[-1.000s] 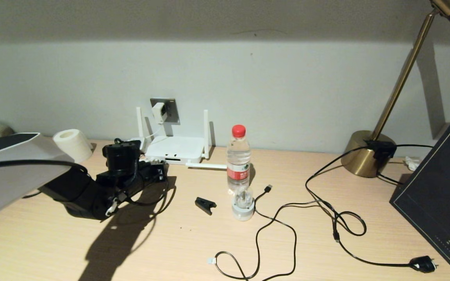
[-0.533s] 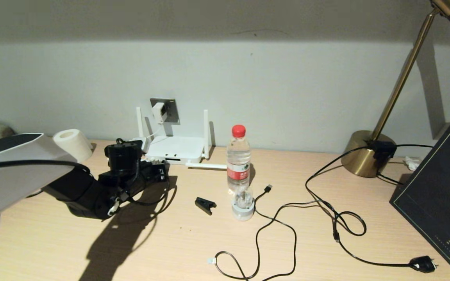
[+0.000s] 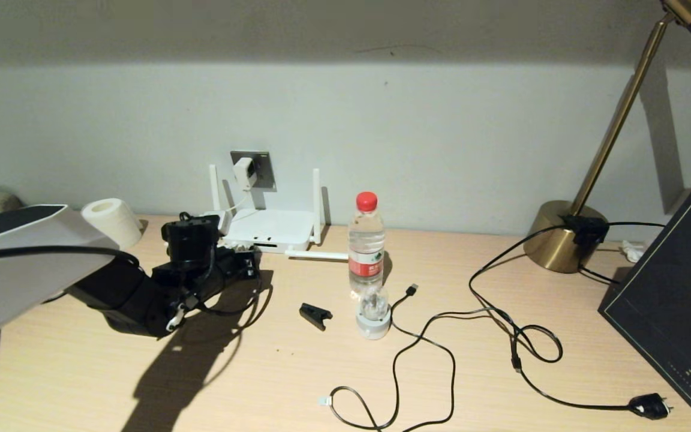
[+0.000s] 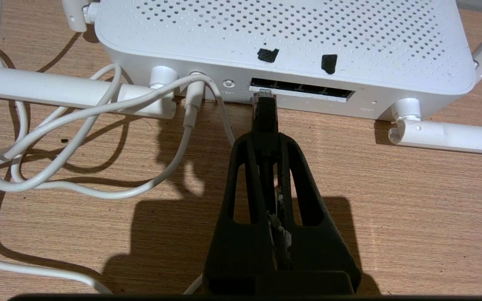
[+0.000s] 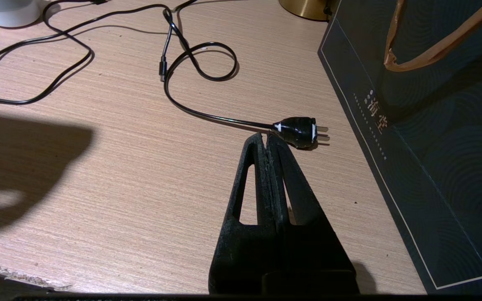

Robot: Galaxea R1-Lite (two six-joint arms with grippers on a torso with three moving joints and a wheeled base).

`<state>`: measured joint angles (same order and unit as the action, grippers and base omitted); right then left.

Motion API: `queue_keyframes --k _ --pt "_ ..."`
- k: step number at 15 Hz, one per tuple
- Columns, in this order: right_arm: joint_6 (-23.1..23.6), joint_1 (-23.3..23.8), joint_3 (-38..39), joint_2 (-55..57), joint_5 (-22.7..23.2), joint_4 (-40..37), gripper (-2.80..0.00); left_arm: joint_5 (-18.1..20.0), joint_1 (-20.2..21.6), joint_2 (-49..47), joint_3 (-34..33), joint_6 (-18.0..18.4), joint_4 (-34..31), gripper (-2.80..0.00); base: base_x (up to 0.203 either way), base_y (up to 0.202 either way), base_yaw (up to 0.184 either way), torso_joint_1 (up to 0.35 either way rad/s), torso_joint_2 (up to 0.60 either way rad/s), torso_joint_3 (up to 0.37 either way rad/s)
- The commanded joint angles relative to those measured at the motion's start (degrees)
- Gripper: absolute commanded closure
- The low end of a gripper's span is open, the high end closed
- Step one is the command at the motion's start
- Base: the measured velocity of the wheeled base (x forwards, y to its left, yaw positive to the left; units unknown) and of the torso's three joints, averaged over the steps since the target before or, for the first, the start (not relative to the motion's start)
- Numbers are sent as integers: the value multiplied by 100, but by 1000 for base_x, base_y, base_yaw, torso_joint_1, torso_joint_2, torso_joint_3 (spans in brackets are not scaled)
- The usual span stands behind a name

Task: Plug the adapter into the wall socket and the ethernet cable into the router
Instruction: Align cable and router interface

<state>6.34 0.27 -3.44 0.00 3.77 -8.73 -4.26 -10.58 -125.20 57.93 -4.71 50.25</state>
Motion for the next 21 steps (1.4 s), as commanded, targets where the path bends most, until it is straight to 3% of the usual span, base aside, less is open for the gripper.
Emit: queue_keyframes --k 1,21 --pt "8 0 1 9 1 -6 0 -4 -23 -5 8 -4 29 0 0 0 0 0 0 0" --pt "8 0 1 9 1 -6 0 -4 -15 -73 68 -4 27 0 0 0 0 0 0 0"
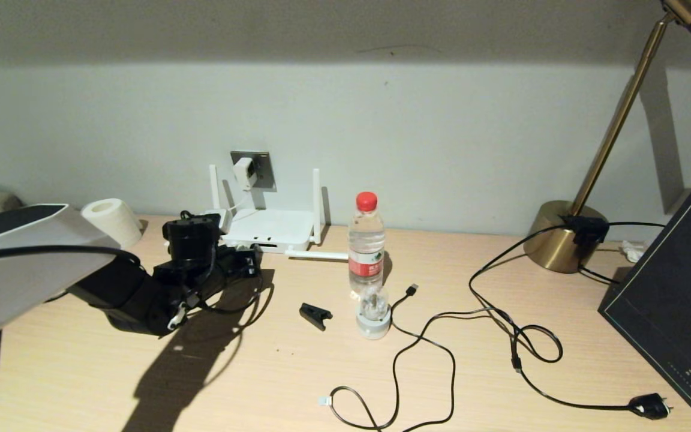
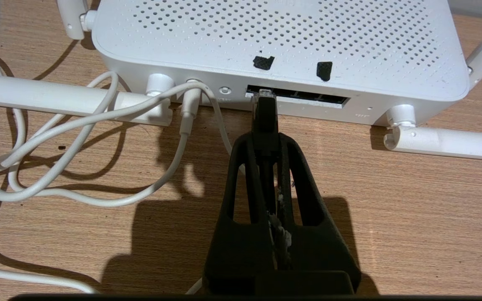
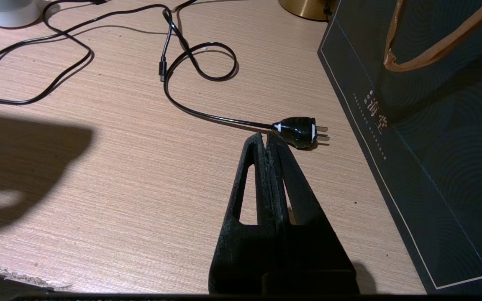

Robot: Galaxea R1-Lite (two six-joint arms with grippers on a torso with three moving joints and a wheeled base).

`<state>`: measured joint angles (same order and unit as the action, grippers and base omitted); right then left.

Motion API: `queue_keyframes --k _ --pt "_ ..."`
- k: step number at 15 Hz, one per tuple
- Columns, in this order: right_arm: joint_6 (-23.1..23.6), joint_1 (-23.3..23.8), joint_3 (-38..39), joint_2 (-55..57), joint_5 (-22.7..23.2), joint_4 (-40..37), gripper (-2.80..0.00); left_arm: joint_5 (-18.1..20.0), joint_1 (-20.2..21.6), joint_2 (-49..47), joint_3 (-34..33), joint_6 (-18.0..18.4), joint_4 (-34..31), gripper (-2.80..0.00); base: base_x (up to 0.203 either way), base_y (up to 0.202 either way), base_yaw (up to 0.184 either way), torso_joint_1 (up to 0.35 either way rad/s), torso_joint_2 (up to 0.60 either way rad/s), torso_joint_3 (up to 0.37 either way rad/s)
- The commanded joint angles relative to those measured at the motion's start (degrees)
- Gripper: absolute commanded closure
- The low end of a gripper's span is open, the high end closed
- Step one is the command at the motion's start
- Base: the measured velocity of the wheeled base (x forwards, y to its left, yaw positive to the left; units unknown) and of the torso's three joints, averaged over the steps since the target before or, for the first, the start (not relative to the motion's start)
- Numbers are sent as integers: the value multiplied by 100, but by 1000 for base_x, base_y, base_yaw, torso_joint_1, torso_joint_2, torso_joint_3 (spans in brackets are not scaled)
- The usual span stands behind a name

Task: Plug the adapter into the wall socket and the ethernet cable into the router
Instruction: Align cable and router interface, then plug cable into router interface

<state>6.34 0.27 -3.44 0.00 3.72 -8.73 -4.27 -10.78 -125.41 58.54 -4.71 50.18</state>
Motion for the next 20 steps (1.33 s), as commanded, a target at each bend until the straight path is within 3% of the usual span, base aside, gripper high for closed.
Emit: queue_keyframes --k 1,20 --pt "8 0 1 9 6 -6 0 -4 5 -72 17 -4 45 0 0 0 0 0 0 0" --pt "8 0 1 0 6 -6 0 -30 -83 -133 149 5 27 0 0 0 0 0 0 0"
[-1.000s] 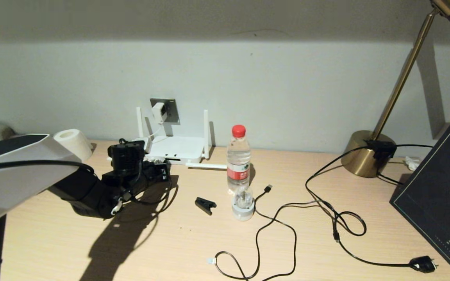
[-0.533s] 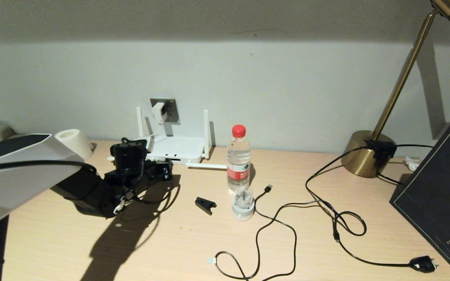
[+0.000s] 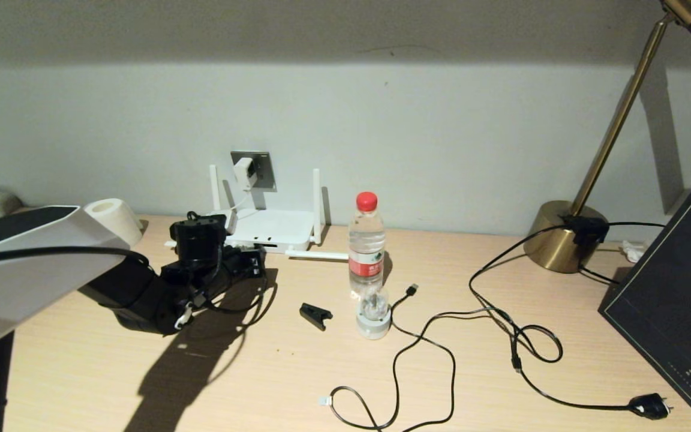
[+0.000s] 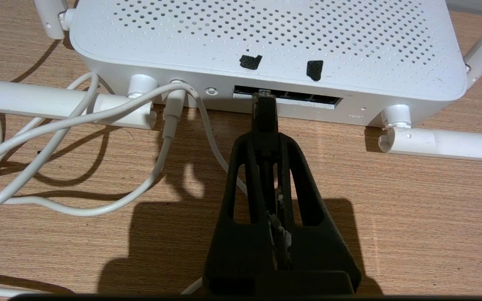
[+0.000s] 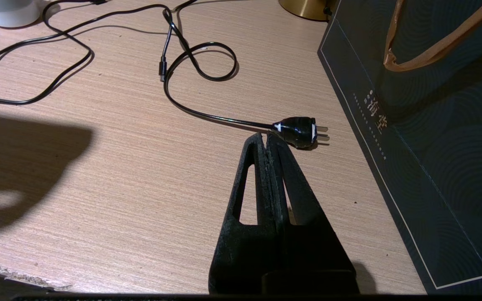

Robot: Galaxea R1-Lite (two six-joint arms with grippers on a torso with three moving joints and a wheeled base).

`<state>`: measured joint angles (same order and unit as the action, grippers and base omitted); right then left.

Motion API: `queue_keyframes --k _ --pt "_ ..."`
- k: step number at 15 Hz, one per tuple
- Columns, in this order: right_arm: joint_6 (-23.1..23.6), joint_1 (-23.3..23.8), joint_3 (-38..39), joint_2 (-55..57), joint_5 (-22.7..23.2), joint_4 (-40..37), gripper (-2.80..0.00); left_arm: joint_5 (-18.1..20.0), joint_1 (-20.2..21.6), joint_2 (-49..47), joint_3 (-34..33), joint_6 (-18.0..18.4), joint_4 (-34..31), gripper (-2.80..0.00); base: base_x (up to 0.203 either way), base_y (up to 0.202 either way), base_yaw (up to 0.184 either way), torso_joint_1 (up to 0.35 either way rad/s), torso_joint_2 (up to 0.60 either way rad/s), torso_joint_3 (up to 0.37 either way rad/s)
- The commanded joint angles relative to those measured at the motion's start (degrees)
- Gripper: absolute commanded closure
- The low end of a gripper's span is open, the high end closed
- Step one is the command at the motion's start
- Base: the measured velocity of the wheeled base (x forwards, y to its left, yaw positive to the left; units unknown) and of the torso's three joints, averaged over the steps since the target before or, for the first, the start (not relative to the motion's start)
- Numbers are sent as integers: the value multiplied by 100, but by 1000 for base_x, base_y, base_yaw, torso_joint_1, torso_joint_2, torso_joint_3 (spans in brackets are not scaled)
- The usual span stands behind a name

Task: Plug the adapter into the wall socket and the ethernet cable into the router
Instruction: Plug cable into router interface

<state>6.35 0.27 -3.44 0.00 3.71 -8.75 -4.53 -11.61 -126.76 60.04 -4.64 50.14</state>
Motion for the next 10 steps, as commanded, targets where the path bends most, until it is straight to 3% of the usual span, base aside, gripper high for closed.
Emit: queue_keyframes --k 1,10 --pt "6 0 1 9 7 -4 0 -4 0 2 -1 -5 31 0 0 0 0 0 0 0" --pt "6 0 1 9 7 -4 0 -4 0 -16 -11 -10 40 0 0 0 0 0 0 0"
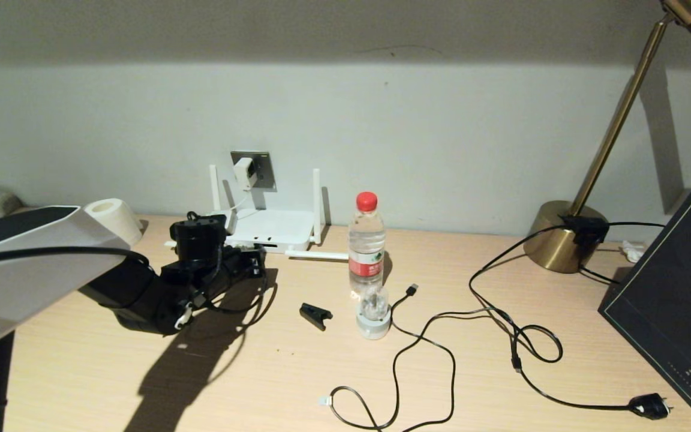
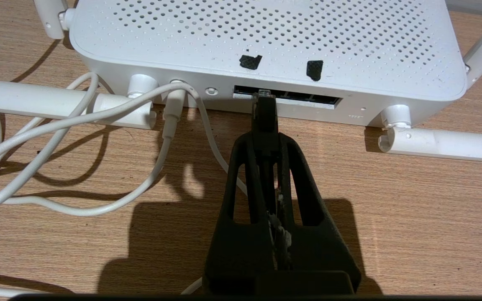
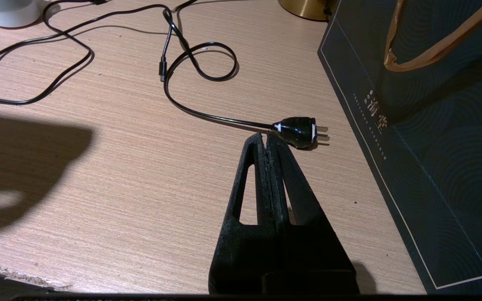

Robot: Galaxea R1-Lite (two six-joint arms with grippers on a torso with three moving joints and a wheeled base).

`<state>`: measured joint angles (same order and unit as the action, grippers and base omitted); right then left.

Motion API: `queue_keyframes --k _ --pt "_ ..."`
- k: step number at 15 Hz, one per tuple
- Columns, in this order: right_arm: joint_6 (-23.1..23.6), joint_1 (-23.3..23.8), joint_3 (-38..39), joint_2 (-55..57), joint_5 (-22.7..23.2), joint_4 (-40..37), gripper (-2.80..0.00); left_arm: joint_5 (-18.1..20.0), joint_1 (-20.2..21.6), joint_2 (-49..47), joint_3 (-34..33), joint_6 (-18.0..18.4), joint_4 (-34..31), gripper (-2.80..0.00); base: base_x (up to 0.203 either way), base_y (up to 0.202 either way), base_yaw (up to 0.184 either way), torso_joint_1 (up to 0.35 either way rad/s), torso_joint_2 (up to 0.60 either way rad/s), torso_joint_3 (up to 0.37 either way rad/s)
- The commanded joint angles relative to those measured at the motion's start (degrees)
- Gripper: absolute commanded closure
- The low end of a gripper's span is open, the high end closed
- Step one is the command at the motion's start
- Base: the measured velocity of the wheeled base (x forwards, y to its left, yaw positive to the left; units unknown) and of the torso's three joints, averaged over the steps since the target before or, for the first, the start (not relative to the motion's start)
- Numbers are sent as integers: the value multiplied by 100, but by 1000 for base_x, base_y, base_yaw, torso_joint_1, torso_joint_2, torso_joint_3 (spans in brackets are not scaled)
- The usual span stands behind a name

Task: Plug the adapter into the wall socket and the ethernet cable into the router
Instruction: Plug cable into router interface

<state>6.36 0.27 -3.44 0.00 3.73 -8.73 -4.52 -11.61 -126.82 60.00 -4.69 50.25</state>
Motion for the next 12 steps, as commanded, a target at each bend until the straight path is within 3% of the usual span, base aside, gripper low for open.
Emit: queue_keyframes --k 1,12 --pt "5 0 1 9 5 -6 0 -5 3 -10 -23 -5 29 0 0 0 0 0 0 0" --pt "5 0 1 9 5 -6 0 -5 9 8 -32 -5 38 0 0 0 0 0 0 0"
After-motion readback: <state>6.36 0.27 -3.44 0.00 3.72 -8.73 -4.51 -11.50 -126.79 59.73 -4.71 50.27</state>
